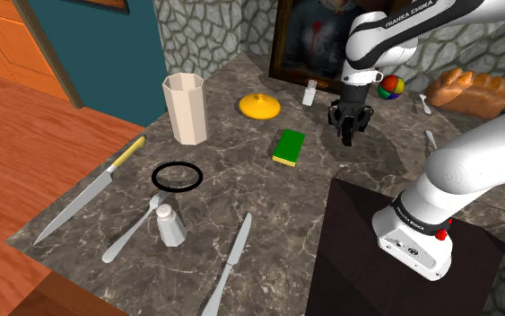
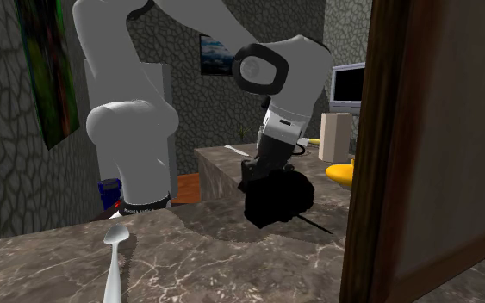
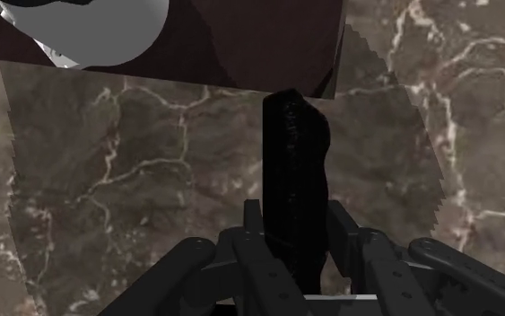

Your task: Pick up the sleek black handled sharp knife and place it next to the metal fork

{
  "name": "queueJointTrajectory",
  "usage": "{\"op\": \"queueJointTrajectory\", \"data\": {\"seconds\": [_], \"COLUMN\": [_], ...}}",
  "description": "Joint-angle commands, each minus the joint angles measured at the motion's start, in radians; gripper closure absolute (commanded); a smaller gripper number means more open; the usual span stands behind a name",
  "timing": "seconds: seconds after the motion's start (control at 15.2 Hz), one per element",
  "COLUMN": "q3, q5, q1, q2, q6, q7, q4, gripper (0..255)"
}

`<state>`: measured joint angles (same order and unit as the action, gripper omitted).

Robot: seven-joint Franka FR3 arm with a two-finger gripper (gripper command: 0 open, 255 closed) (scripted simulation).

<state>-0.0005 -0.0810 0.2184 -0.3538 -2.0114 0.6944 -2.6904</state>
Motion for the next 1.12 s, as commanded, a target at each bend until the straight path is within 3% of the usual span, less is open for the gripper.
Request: {"op": "queueJointTrajectory", "data": {"seconds": [0.0,1.06], "q3": [0.000,-0.002], "q5": [0.002,0.010], "q1": [0.001,0.003], "q2": [-0.020,-0.141], "q6": [0.031,0.283], "q7": [0.003,0.020], "q4": [0.008,0.141], "gripper": [255,255]}}
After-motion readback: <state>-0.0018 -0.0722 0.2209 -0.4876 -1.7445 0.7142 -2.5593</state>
